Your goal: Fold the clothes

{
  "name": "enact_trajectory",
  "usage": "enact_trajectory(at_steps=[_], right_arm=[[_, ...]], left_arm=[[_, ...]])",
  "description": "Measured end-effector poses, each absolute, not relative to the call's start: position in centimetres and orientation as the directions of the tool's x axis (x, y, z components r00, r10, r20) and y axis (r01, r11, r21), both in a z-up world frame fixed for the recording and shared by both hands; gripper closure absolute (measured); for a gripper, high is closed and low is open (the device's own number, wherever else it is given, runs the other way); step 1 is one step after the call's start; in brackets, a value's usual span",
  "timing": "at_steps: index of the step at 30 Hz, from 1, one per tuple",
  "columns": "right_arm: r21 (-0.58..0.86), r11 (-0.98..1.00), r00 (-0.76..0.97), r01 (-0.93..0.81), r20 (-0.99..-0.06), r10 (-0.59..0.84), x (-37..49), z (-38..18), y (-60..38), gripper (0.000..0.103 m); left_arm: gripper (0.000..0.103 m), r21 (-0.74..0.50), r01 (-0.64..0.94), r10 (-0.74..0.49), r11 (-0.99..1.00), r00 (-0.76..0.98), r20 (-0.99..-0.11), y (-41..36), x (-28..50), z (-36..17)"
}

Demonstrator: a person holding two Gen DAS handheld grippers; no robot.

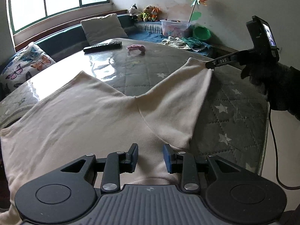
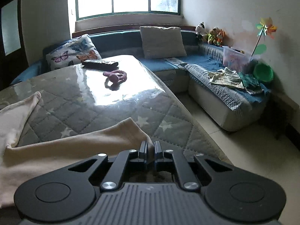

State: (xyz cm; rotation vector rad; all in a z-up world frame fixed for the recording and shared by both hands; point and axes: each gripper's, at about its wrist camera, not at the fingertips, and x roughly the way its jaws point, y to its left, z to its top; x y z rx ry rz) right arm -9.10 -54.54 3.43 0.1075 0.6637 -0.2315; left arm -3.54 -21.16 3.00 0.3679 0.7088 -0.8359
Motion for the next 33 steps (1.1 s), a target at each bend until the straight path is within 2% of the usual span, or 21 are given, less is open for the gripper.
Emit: enact_trajectory(at_steps=[6,12,19,25,29,33], right_arm=[[0.084,0.967,0.784,0.239,-0.604,-0.141,-9.2,5.2,-55.2,0.097],[0.133,0.978,0.840,0.161,-0.539,-0.065,-9.6,9.3,-53.9,0.097],[0.146,0.989,0.902,-0.010,-0.425,0.072,-10.4,16.0,-50.4,0.097],[0.073,0.969,0.905,-0.238,-0.345,0.248,-10.7,20.2,-43.2,0.097],[0.034,0.919,0.860,-0.393,-0.340,0.380,-10.4,21.0,-37.6,0.097],[0.019,0.852,0.786,-0.522,-0.375,0.491,-10.0,20.3,-32.0,0.097]], left_arm=[[0.071,0.017,0.778,-0.560,0.628,0.468,-0.684,-21.6,-3.2,3.3],[0.070,0.024,0.790,-0.571,0.612,0.463,-0.677,-22.2,-3.4,2.7],[0.066,0.021,0.749,-0.566,0.662,0.518,-0.641,-19.4,-3.5,4.0],[0.062,0.013,0.666,-0.513,0.746,0.586,-0.627,-14.8,-3.6,4.4],[0.061,-0.003,0.591,-0.464,0.807,0.629,-0.624,-11.1,-3.8,4.2],[0.061,-0.021,0.512,-0.410,0.859,0.661,-0.628,-7.5,-4.2,3.7]])
